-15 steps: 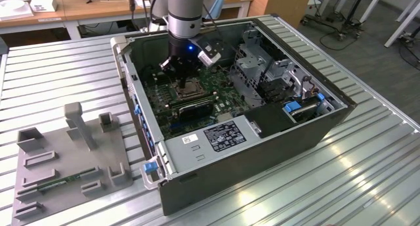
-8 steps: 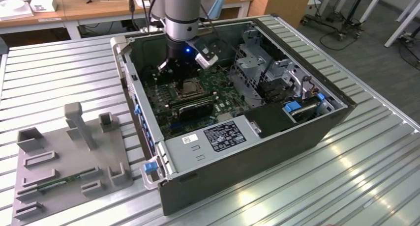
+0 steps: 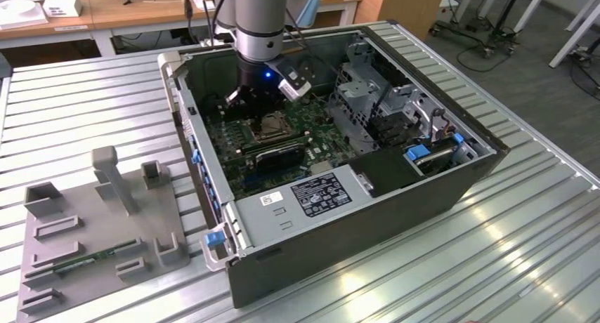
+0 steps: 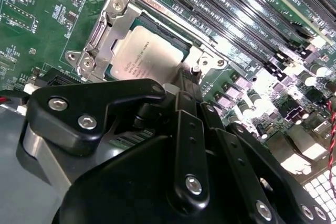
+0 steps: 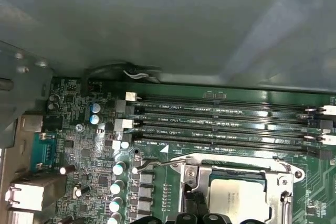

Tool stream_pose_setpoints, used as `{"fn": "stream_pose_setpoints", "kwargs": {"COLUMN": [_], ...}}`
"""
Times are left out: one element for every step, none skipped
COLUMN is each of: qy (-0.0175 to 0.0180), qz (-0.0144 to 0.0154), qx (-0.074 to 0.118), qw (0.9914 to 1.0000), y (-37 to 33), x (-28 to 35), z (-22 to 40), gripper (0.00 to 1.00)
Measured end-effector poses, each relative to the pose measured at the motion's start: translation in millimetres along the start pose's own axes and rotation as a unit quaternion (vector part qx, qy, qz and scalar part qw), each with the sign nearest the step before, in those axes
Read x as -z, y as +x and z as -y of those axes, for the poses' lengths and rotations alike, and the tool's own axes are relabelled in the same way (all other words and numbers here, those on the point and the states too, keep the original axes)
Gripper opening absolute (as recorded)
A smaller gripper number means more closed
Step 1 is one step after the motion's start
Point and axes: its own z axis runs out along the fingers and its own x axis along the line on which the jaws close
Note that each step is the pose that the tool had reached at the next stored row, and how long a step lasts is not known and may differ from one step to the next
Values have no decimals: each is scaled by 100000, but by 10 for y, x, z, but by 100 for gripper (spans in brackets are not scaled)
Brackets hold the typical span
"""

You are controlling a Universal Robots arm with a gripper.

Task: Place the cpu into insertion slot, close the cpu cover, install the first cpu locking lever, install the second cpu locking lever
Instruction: 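Close the cpu cover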

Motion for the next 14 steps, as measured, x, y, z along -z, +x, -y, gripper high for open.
{"fn": "stream_pose_setpoints", "kwargs": {"qy": [4, -13, -31, -49, -50, -51, -52, -52, -51, -53, -55, -57, -54, -54], "qz": [-5, 11, 25, 38, 39, 43, 41, 42, 42, 41, 43, 45, 42, 44], "qx": [1, -1, 1, 2, 2, 2, 2, 3, 1, 2, 1, 2, 2, 3], "qw": [100000, 100000, 100000, 100000, 100000, 100000, 100000, 100000, 100000, 100000, 100000, 100000, 100000, 100000], "y": [0, 0, -1, -1, -1, -1, -1, -1, -1, -1, -1, -1, -1, -1], "x": [-4, -6, -8, -10, -10, -10, -10, -10, -10, -10, -10, -11, -11, -11], "z": [0, 0, -1, -2, -2, -2, -2, -2, -2, -2, -2, -2, -2, -2], "gripper": [11, 11, 11, 11, 11, 11, 11, 11, 11, 11, 11, 11, 11, 11]}}
